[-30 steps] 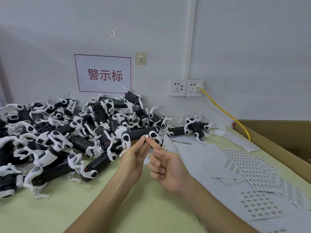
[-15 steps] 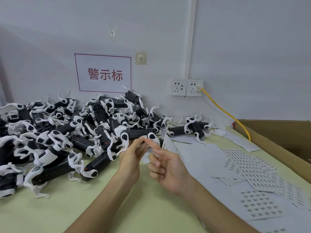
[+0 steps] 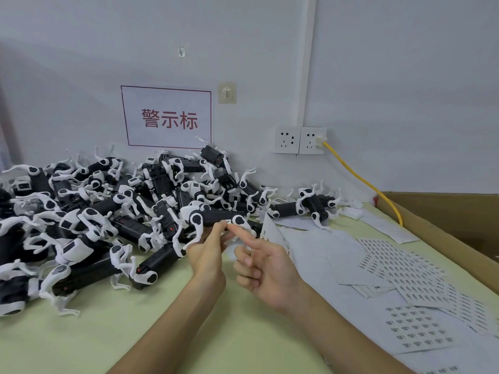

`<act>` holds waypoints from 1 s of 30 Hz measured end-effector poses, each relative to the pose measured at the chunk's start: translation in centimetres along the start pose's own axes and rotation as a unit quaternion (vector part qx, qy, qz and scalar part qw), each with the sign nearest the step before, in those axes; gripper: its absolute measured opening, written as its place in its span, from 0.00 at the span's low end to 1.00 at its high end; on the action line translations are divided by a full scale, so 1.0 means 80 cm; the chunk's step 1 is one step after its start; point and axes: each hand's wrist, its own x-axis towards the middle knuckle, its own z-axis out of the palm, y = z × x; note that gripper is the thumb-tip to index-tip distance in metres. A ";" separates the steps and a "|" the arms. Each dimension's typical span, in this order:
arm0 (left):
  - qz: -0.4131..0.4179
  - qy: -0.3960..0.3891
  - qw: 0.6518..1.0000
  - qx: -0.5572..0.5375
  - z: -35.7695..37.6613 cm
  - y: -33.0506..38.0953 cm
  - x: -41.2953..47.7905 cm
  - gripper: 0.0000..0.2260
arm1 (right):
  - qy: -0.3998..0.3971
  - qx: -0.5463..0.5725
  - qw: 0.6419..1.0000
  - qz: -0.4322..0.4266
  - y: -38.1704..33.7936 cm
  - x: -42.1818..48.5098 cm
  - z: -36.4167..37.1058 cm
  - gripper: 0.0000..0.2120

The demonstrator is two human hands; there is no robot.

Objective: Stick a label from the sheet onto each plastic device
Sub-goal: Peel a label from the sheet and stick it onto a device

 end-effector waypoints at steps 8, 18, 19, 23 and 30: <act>0.004 0.006 1.000 -0.009 0.001 0.002 -0.003 0.08 | -0.007 0.022 1.000 0.002 -0.002 -0.001 -0.001 0.24; 0.005 0.001 1.000 -0.026 0.000 0.001 0.002 0.06 | -0.004 0.046 0.999 -0.009 -0.004 -0.004 -0.001 0.27; 0.005 0.003 0.999 -0.038 -0.001 0.004 0.004 0.05 | 0.003 0.049 0.999 -0.013 -0.005 -0.004 -0.002 0.26; 0.004 -0.047 0.997 -0.066 -0.003 0.019 0.008 0.02 | 0.016 0.051 0.998 -0.033 -0.012 -0.005 -0.004 0.25; -0.014 -0.165 0.985 -0.054 -0.002 0.020 0.000 0.06 | 0.028 0.074 0.996 -0.050 -0.019 -0.007 -0.004 0.20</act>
